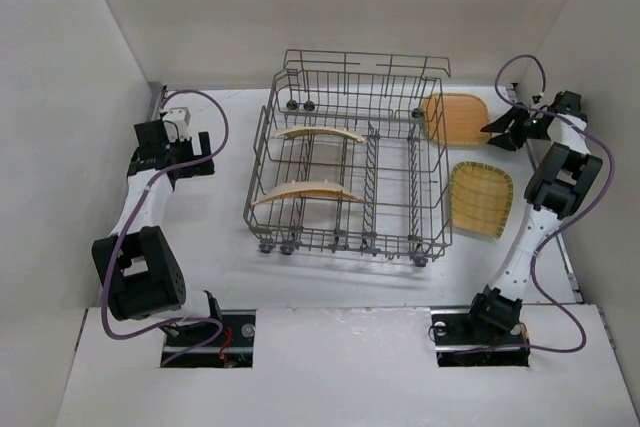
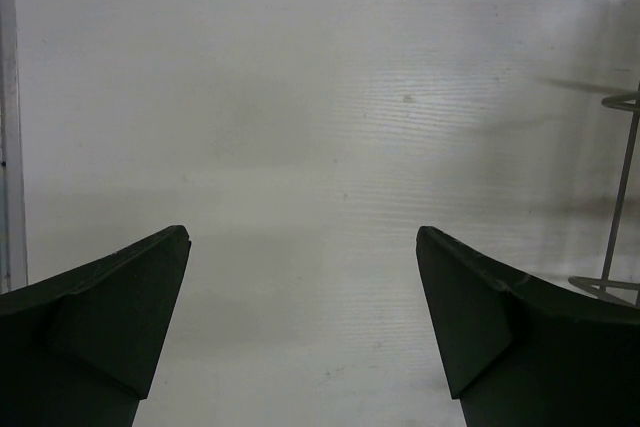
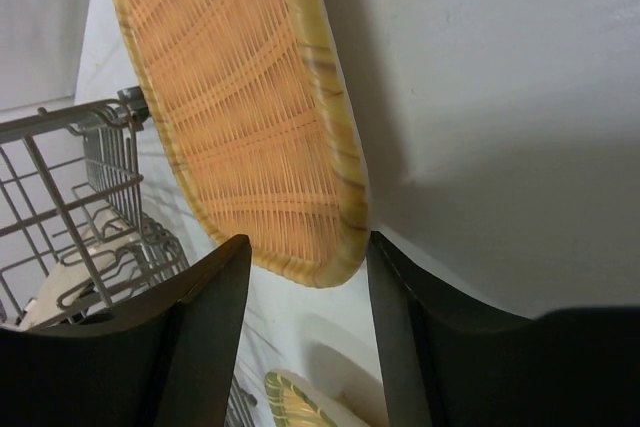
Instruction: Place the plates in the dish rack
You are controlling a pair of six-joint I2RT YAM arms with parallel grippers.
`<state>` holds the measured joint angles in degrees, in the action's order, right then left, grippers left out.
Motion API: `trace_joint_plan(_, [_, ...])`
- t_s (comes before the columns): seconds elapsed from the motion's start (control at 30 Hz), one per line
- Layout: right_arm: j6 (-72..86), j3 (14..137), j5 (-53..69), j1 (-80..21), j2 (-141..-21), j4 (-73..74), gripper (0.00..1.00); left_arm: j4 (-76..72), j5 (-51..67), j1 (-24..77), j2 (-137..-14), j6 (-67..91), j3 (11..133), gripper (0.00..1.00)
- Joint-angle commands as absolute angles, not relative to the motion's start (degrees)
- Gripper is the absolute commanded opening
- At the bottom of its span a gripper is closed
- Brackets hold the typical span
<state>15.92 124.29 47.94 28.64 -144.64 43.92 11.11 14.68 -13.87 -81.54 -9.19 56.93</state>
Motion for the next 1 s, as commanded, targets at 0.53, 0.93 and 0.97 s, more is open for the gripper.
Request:
trace_joint_plan(0.53, [14.96,127.09,42.90,24.57,-144.50,42.00,0.00,12.66,12.74,-13.67,-82.27,-12.48,63.99,1.00])
trace_joint_plan(0.93, [12.83,116.56,38.15,25.36,-126.58,36.13,0.00,8.35,13.45,-11.03,-81.47,-11.16,56.08,1.00])
trace_joint_plan(0.97, [12.83,114.80,37.80,25.53,-124.82,35.08,0.00,7.91,13.62,-10.94,-81.56,-10.90,55.81,1.00])
